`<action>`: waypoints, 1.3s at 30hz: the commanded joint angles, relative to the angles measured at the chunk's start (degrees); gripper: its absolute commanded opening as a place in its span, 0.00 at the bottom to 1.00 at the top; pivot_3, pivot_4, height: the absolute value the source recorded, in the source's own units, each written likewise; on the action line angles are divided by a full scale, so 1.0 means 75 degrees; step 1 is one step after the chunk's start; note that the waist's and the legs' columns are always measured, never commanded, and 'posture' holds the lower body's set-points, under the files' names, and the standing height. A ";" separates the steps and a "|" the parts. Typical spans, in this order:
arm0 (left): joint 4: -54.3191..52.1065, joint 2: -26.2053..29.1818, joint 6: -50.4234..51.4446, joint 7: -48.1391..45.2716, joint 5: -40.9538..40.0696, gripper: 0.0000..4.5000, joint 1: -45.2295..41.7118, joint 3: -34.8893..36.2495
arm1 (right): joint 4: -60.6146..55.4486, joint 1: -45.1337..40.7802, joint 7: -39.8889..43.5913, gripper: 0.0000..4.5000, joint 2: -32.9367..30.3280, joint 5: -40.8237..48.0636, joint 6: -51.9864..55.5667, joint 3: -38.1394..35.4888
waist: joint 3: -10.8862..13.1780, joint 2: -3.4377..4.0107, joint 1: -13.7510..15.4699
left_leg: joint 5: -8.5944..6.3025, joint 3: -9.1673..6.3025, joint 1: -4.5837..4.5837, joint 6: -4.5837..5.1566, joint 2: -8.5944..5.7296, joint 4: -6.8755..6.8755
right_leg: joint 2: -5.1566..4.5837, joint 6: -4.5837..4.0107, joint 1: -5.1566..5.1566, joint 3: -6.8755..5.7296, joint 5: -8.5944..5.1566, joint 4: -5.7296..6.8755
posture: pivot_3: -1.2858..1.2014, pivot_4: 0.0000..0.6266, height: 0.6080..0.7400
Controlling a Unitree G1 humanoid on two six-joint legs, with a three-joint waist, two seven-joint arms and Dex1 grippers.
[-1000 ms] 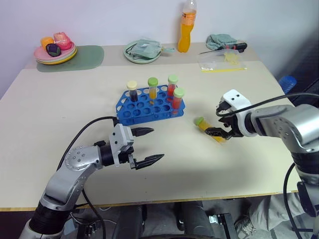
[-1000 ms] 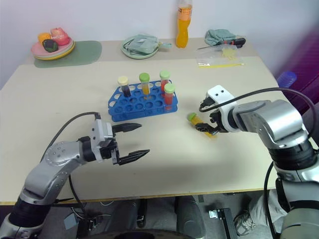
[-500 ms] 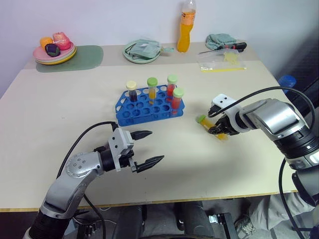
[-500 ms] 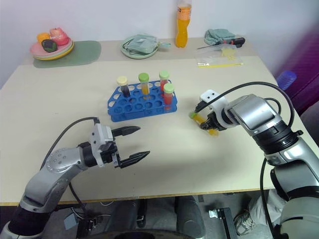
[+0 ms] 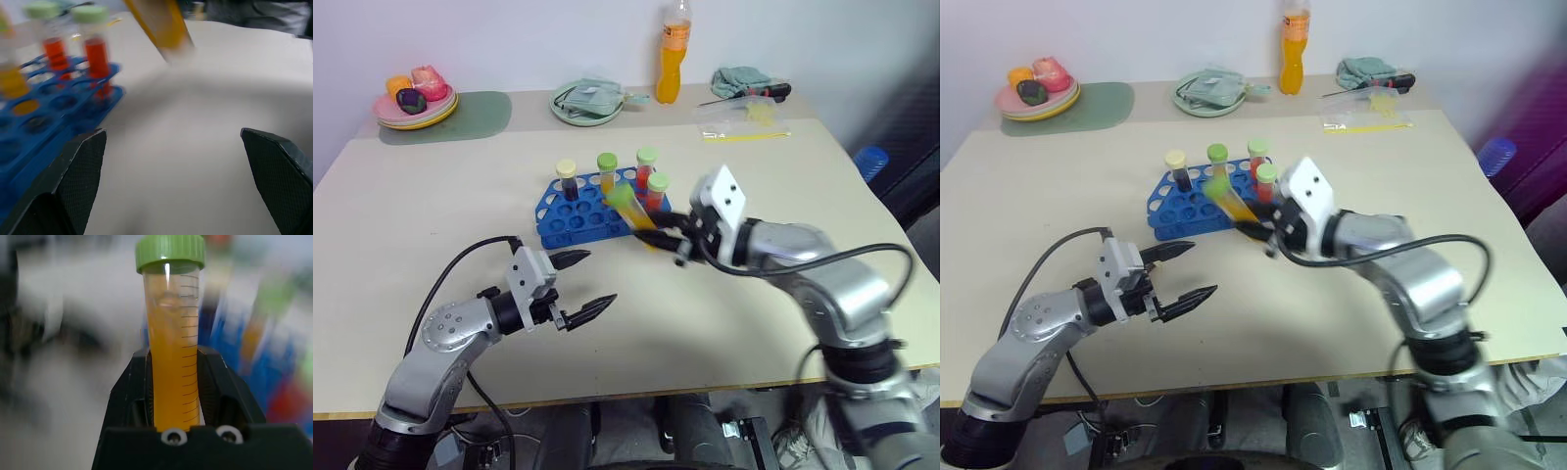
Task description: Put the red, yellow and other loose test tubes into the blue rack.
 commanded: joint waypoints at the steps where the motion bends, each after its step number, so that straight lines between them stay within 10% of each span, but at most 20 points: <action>1: 0.0411 -0.0203 -0.0538 0.0502 0.0275 1.00 0.0073 0.0589 | 0.1313 -0.0199 -0.1060 0.17 0.1166 -0.0906 -0.1925 0.0155 | -0.0001 -0.0001 0.0025 | 0.0001 -0.0001 -0.0001 -0.0002 -0.0005 0.0001 | -0.0006 -0.0001 0.0002 0.0000 0.0000 -0.0002 | 0.52 0.24 1.00; 10: 0.0503 -0.0288 -0.0834 0.0660 0.0253 1.00 0.0322 0.0938 | 0.4834 -0.0538 -0.1488 0.17 0.2702 -0.2098 -0.5563 0.0361 | 0.0000 0.0001 -0.0012 | 0.0001 0.0005 -0.0005 -0.0003 -0.0022 -0.0010 | -0.0029 0.0000 -0.0001 0.0001 0.0001 -0.0008 | 0.52 0.24 1.00; 39: 0.0839 -0.0360 -0.1363 0.0309 0.0215 1.00 0.0583 0.0923 | 0.7008 -0.0399 -0.1430 0.17 0.2931 -0.2453 -0.7612 0.0025 | -0.0001 0.0004 -0.0044 | 0.0001 0.0004 0.0000 -0.0003 -0.0012 -0.0016 | -0.0026 -0.0001 -0.0004 0.0001 0.0001 -0.0001 | 0.52 0.24 1.00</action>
